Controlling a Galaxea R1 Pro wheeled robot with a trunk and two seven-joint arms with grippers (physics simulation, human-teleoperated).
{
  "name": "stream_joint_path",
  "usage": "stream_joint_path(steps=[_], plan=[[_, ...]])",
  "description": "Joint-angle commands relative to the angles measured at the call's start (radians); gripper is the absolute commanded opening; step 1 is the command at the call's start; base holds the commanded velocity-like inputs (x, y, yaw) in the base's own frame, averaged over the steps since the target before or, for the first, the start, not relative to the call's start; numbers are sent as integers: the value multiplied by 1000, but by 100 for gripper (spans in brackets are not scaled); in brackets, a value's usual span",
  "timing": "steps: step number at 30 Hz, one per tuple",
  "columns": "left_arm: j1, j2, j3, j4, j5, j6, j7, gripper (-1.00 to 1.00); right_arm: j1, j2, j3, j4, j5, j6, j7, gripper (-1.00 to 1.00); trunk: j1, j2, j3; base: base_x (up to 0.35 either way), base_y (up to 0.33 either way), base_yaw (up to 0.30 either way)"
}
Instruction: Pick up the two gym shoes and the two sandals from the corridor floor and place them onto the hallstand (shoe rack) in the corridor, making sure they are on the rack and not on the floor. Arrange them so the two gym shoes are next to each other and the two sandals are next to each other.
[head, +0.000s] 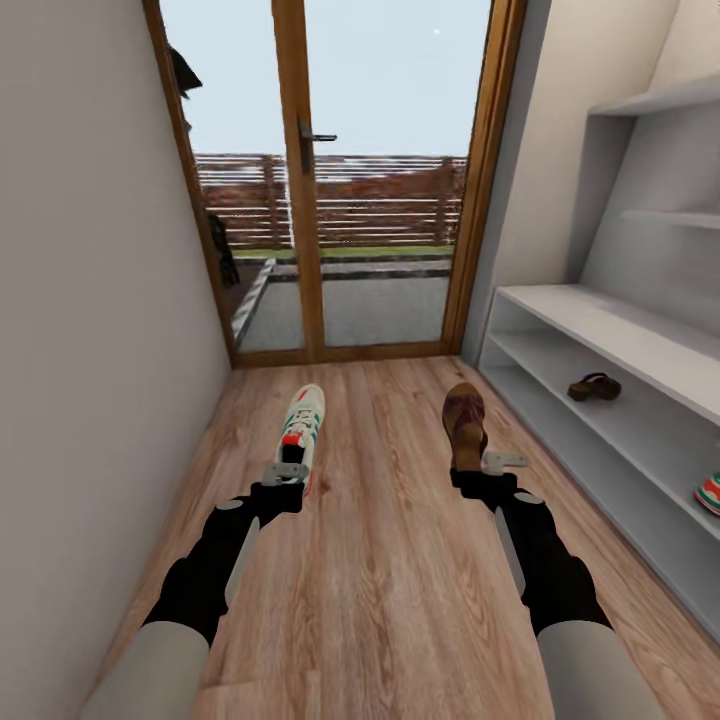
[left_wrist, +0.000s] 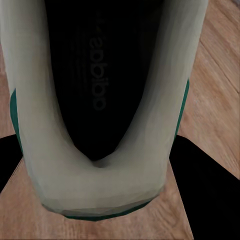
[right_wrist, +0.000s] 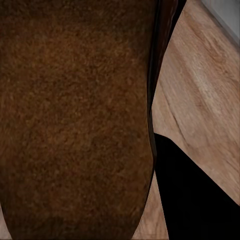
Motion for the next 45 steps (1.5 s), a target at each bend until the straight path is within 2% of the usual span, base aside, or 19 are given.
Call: stream_joint_path(steps=[1, 35, 45], plan=[[0, -1, 3, -2, -9, 4, -7, -100, -1, 1, -3, -1, 8, 5, 6, -100, 0, 0, -1, 344, 164, -190], [-1, -1, 3, -2, -9, 4, -7, -100, -1, 1, -3, -2, 7, 6, 6, -100, 0, 0, -1, 341, 166, -247], [-1, -1, 3, -2, -9, 4, -7, -100, -1, 1, -3, -2, 8, 6, 6, -100, 0, 0, -1, 131, 84, -252]])
